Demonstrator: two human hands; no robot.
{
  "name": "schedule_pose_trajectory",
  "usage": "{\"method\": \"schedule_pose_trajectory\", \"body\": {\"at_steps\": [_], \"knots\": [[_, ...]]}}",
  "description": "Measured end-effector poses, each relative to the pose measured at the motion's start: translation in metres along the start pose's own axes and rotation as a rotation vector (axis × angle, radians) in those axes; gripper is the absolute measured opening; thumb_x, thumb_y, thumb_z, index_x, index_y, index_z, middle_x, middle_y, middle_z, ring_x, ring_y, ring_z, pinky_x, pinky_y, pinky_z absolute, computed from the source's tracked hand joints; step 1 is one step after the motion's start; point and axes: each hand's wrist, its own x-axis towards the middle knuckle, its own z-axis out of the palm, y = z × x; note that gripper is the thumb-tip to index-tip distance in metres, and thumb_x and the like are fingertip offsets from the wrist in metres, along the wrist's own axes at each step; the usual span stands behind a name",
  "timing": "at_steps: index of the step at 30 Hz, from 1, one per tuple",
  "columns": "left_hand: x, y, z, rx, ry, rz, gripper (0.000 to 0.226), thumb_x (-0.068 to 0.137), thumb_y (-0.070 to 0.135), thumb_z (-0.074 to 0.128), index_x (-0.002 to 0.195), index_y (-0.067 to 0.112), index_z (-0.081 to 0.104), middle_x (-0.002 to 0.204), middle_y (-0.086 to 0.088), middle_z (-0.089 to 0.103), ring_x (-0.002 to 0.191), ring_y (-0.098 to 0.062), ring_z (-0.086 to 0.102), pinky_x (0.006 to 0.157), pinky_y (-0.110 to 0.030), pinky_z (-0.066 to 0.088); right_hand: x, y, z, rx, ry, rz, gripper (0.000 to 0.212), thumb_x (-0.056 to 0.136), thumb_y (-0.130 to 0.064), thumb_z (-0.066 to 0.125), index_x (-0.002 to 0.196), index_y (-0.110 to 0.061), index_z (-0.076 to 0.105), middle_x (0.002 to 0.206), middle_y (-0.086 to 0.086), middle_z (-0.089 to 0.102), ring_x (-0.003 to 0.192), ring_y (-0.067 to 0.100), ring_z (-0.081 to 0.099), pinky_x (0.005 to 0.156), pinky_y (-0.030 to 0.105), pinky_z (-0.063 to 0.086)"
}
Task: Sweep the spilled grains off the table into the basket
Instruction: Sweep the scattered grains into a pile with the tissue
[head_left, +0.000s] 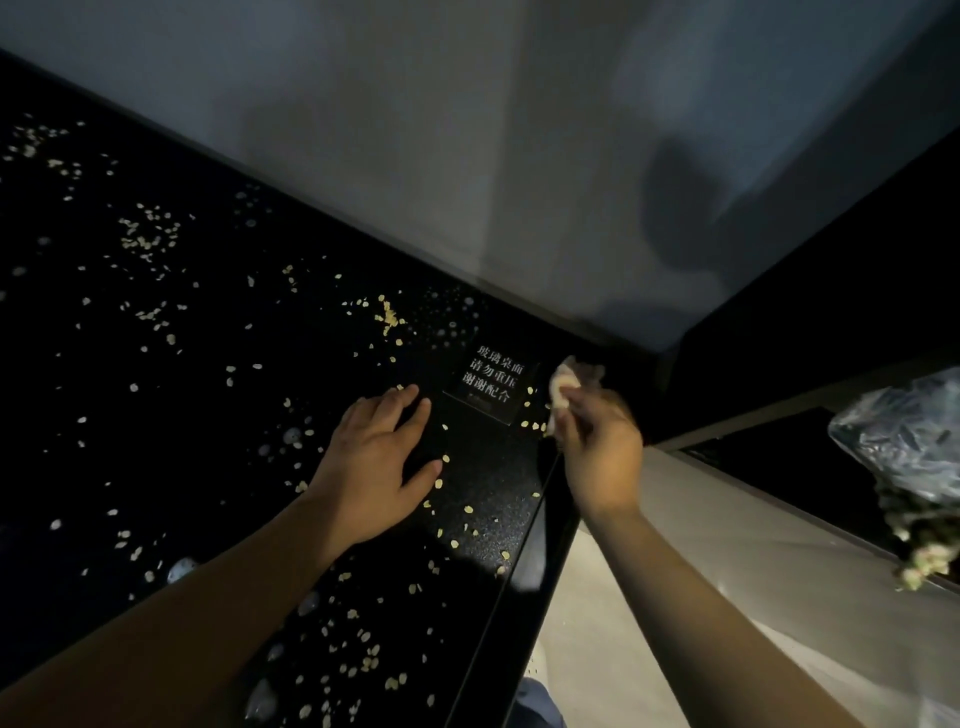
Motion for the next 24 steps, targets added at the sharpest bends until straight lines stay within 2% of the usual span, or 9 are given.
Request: {"method": "schedule_pose_trajectory", "body": {"at_steps": [4, 7, 10, 14, 16, 18, 20, 22, 24], "knots": [[0.000, 0.002, 0.000, -0.001, -0.011, -0.008, 0.072, 0.084, 0.056, 0.037, 0.134, 0.005, 0.051, 0.141, -0.015, 0.045, 0.128, -0.034, 0.041, 0.104, -0.051, 0.038, -0.021, -0.012, -0.005, 0.147, -0.185, 0.018, 0.020, 0.085, -0.004, 0.068, 0.100, -0.016, 0.074, 0.097, -0.015, 0.060, 0.092, 0.000, 0.059, 0.084, 0.009, 0.041], [0.000, 0.002, 0.000, 0.015, 0.000, -0.008, 0.074, 0.084, 0.057, 0.034, 0.136, 0.007, 0.049, 0.143, -0.013, 0.043, 0.129, -0.032, 0.039, 0.106, -0.047, 0.032, -0.007, -0.014, -0.017, 0.175, -0.038, 0.016, 0.018, 0.087, -0.008, 0.068, 0.102, -0.016, 0.073, 0.092, -0.011, 0.061, 0.084, -0.007, 0.057, 0.078, 0.007, 0.041], [0.000, 0.003, 0.000, 0.006, 0.005, -0.026, 0.078, 0.082, 0.060, 0.030, 0.140, 0.010, 0.044, 0.148, -0.010, 0.037, 0.134, -0.030, 0.033, 0.110, -0.043, 0.025, 0.020, -0.013, -0.019, 0.099, 0.036, 0.065, 0.022, 0.093, -0.014, 0.061, 0.114, -0.015, 0.069, 0.098, -0.001, 0.061, 0.083, 0.004, 0.058, 0.072, 0.005, 0.037], [0.001, 0.003, 0.001, 0.014, 0.014, -0.032, 0.081, 0.081, 0.063, 0.027, 0.142, 0.012, 0.041, 0.149, -0.009, 0.035, 0.135, -0.029, 0.032, 0.110, -0.038, 0.021, 0.038, -0.001, -0.007, 0.015, 0.039, 0.123, 0.029, 0.097, -0.007, 0.046, 0.122, -0.007, 0.059, 0.120, 0.010, 0.053, 0.108, 0.022, 0.052, 0.072, -0.007, 0.025], [0.000, 0.003, 0.001, 0.007, 0.018, -0.034, 0.081, 0.080, 0.063, 0.028, 0.142, 0.012, 0.041, 0.150, -0.009, 0.034, 0.134, -0.030, 0.032, 0.109, -0.037, 0.022, 0.036, 0.004, 0.000, -0.051, 0.007, 0.118, 0.031, 0.098, -0.011, 0.045, 0.127, -0.010, 0.056, 0.126, 0.008, 0.053, 0.114, 0.021, 0.049, 0.074, -0.004, 0.026], [0.000, 0.004, 0.000, 0.002, 0.017, -0.033, 0.081, 0.080, 0.061, 0.029, 0.141, 0.011, 0.043, 0.149, -0.010, 0.036, 0.133, -0.030, 0.034, 0.108, -0.039, 0.025, 0.023, 0.002, 0.004, -0.065, -0.006, 0.089, 0.027, 0.096, -0.011, 0.052, 0.121, -0.012, 0.062, 0.118, 0.008, 0.058, 0.108, 0.023, 0.055, 0.081, 0.007, 0.031], [0.000, 0.004, -0.001, 0.007, 0.016, -0.033, 0.080, 0.080, 0.061, 0.029, 0.141, 0.010, 0.043, 0.148, -0.011, 0.037, 0.132, -0.031, 0.035, 0.108, -0.039, 0.026, 0.000, 0.001, 0.008, -0.015, -0.069, -0.053, 0.023, 0.090, -0.006, 0.060, 0.111, -0.011, 0.069, 0.107, 0.009, 0.060, 0.100, 0.024, 0.058, 0.086, 0.015, 0.036], [0.000, 0.005, -0.002, 0.007, 0.002, -0.033, 0.081, 0.080, 0.061, 0.026, 0.142, 0.011, 0.041, 0.149, -0.009, 0.035, 0.134, -0.030, 0.033, 0.109, -0.039, 0.025, -0.029, -0.002, 0.009, 0.034, -0.155, -0.114, 0.022, 0.089, -0.006, 0.063, 0.108, -0.014, 0.071, 0.103, 0.001, 0.058, 0.097, 0.013, 0.056, 0.088, 0.015, 0.038], [0.001, 0.004, -0.003, 0.000, 0.004, -0.035, 0.082, 0.079, 0.062, 0.024, 0.143, 0.012, 0.040, 0.150, -0.008, 0.033, 0.135, -0.029, 0.031, 0.110, -0.040, 0.025, -0.043, -0.006, 0.004, 0.094, -0.186, -0.070, 0.022, 0.089, -0.007, 0.064, 0.107, -0.016, 0.072, 0.099, -0.008, 0.056, 0.095, -0.002, 0.054, 0.086, 0.010, 0.038]]}}
